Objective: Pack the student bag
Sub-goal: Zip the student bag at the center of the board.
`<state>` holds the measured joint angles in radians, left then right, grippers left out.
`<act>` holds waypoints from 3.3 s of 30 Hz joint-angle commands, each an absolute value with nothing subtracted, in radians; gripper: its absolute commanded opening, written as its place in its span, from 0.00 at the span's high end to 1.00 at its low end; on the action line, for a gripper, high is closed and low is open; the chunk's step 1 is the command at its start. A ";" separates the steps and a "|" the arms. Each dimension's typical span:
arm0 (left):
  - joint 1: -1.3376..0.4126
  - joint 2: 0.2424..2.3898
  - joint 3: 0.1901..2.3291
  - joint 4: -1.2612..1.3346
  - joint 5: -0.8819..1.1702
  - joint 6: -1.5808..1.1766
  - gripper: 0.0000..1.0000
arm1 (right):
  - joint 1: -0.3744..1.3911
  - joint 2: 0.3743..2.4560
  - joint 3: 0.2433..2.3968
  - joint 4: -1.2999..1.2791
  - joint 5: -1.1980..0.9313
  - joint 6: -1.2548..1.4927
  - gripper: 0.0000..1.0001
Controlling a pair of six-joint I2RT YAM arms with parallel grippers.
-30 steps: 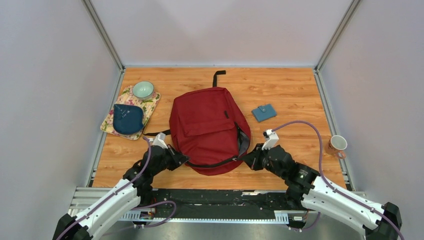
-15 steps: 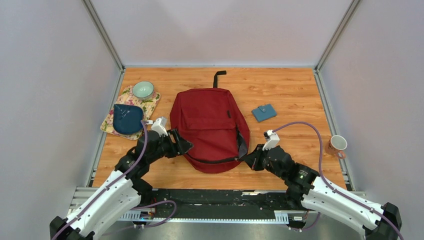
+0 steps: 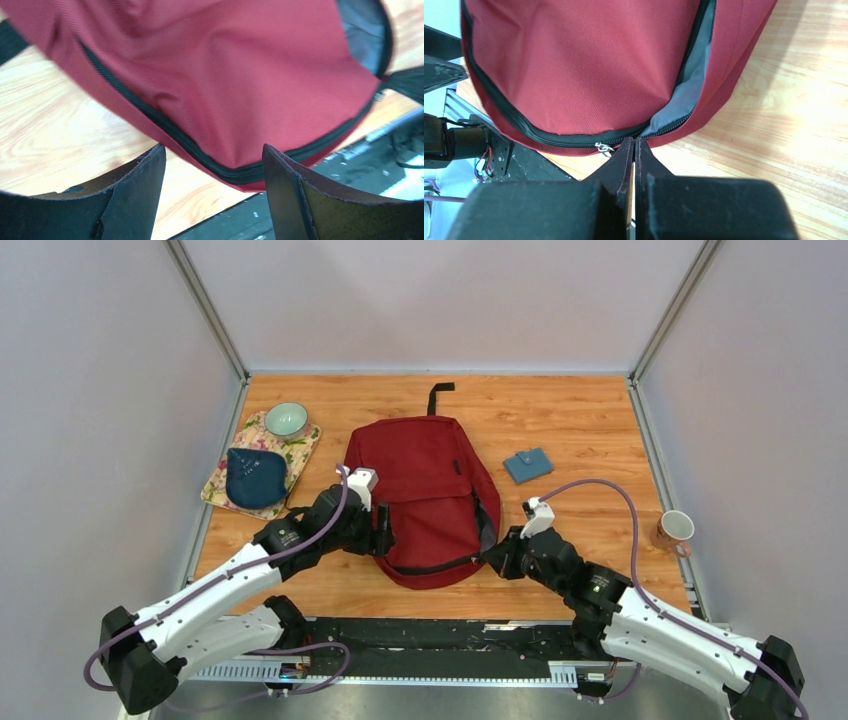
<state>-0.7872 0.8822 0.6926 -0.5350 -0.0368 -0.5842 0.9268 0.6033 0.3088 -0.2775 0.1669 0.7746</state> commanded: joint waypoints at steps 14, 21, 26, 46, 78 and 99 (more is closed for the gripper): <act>-0.788 0.669 0.841 -0.730 -0.257 -0.464 0.21 | 0.923 0.669 0.399 -0.167 0.164 0.713 1.00; -0.920 0.797 0.827 -0.508 -0.152 -0.333 0.20 | 0.923 0.644 0.393 -0.189 0.175 0.730 1.00; -1.214 0.981 0.877 -0.394 -0.348 -0.197 0.19 | 0.923 0.638 0.390 -0.198 0.179 0.752 1.00; -1.362 1.358 0.850 -0.075 -0.325 -0.101 0.19 | 0.923 0.634 0.406 -0.218 0.183 0.764 1.00; -1.361 1.427 0.668 -0.012 -0.310 -0.271 1.00 | 0.873 0.739 0.449 -0.238 0.287 0.735 1.00; -1.376 1.289 0.399 -0.006 -0.310 -0.453 1.00 | 0.675 0.867 0.509 -0.100 0.114 0.638 1.00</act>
